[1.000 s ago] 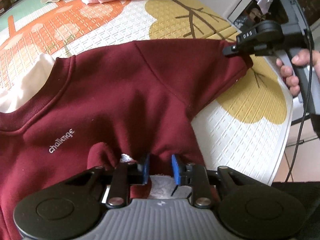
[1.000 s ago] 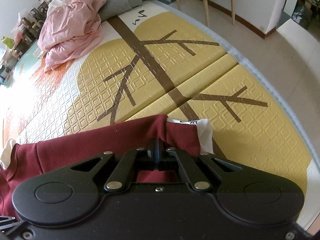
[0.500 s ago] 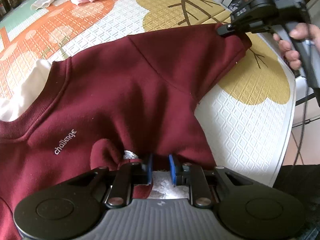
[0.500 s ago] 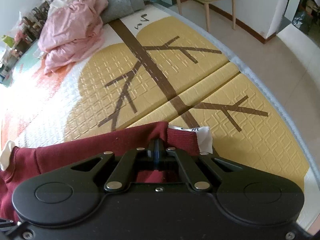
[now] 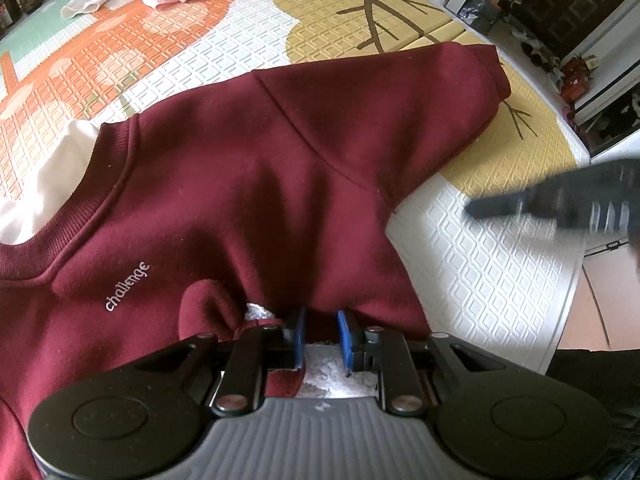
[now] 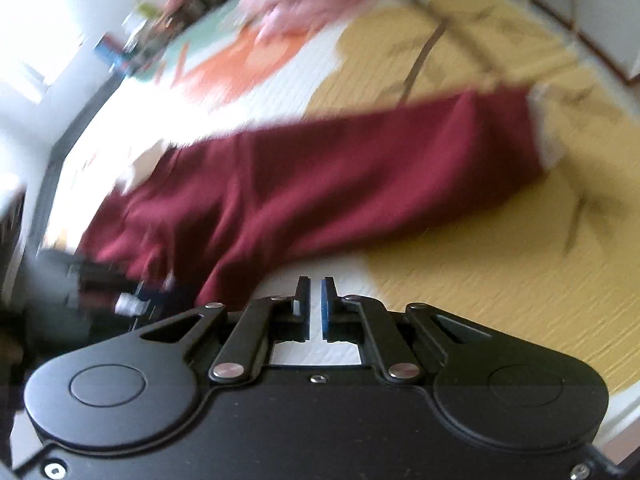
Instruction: Fold clothes
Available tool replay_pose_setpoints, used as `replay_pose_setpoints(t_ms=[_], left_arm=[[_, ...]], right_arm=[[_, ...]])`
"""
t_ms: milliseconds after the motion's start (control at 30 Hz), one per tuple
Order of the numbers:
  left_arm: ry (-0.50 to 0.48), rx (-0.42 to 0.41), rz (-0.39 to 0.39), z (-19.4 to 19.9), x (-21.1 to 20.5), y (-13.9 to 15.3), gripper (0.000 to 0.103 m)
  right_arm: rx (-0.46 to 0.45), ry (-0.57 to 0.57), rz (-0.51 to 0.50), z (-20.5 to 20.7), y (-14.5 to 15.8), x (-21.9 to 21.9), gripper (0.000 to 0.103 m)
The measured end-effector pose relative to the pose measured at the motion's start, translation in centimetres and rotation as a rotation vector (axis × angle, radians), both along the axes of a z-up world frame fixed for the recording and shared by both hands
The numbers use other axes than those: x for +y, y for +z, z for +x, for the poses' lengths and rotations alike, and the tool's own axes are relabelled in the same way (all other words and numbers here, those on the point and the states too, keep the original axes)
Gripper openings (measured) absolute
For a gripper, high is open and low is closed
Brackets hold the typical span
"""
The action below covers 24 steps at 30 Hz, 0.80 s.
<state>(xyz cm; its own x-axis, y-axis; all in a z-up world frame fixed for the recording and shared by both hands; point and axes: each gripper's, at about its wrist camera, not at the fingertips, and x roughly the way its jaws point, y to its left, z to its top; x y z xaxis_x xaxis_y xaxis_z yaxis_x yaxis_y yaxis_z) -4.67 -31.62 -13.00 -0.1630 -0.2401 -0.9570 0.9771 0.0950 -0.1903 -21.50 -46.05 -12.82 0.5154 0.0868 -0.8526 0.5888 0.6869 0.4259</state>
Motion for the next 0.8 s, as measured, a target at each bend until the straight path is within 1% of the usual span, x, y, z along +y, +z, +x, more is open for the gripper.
replay_pose_setpoints(t_ms=[67,133,200,467,567,633,700,800], left_arm=[[0.0,0.001,-0.001,0.0,0.0,0.0,0.022],[0.0,0.001,-0.002,0.0,0.0,0.0,0.022],[0.0,0.002,-0.003,0.0,0.0,-0.1,0.022],[0.001,0.003,-0.007,0.0,0.1,-0.1,0.022],[-0.002,0.005,-0.01,0.1,0.2,0.0,0.022],[-0.004,0.007,-0.012,0.1,0.3,0.0,0.022],[-0.009,0.007,-0.013,0.1,0.3,0.0,0.022],[-0.006,0.012,-0.013,0.1,0.3,0.0,0.022]], right_arm=[[0.0,0.016,0.037,0.4,-0.9,1.3,0.006],[-0.019,0.027,0.075,0.5,-1.5,2.5,0.008],[-0.022,0.031,0.094,0.7,-2.0,3.1,0.017],[-0.031,0.021,0.149,1.9,-2.9,3.7,0.018],[-0.045,0.004,0.198,1.8,-3.1,3.7,0.018],[-0.055,0.001,0.214,1.7,-3.0,3.7,0.019],[-0.053,-0.001,0.218,1.8,-2.9,3.8,0.023],[-0.058,-0.001,0.242,2.1,-3.1,4.0,0.026]])
